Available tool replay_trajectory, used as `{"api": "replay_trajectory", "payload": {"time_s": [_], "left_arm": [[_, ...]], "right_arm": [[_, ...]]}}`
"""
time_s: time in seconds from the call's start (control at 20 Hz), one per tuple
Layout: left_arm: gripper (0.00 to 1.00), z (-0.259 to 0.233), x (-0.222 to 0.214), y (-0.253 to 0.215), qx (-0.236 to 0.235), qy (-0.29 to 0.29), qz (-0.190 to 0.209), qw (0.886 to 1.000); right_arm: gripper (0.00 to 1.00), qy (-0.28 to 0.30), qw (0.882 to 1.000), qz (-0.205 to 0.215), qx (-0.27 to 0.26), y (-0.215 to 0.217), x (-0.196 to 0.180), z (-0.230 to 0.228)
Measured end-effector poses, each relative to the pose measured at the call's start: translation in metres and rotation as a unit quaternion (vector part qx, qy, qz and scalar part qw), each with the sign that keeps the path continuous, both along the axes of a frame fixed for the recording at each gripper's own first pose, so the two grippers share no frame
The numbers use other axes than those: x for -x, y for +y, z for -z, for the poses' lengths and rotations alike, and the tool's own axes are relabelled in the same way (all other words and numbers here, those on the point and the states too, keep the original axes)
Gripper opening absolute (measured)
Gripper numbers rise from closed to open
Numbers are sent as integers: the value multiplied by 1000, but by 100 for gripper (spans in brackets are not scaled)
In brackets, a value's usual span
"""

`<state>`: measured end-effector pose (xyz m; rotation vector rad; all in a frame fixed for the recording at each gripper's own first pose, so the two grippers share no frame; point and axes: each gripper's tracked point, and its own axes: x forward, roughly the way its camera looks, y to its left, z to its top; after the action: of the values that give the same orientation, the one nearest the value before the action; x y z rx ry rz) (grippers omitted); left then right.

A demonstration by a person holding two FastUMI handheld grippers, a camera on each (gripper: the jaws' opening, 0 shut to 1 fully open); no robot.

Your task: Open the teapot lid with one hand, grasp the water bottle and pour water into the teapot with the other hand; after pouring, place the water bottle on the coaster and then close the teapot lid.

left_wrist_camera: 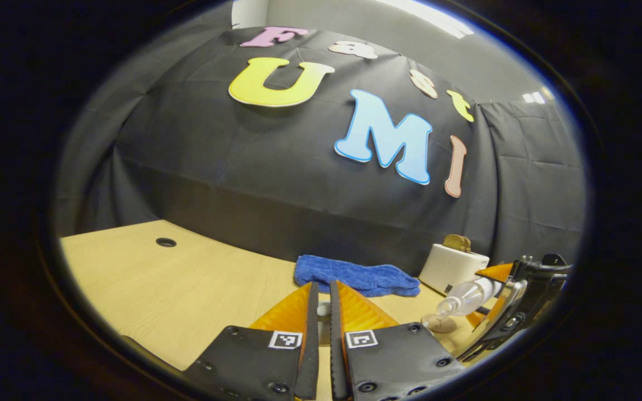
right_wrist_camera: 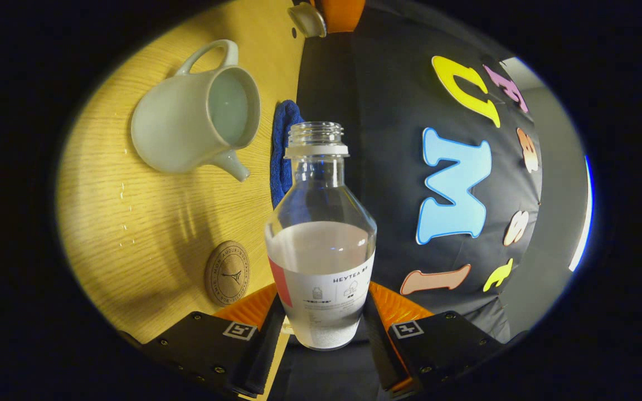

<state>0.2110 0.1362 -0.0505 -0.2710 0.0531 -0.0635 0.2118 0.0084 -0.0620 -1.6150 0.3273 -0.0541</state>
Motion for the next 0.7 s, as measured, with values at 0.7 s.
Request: {"api": "replay_trajectory", "payload": {"time_s": [0.7], "left_arm": [[18,1,0,10,9,-2,-9,1000]], "right_arm": [[73,-8,993,-44,114,15,0,-11]]}}
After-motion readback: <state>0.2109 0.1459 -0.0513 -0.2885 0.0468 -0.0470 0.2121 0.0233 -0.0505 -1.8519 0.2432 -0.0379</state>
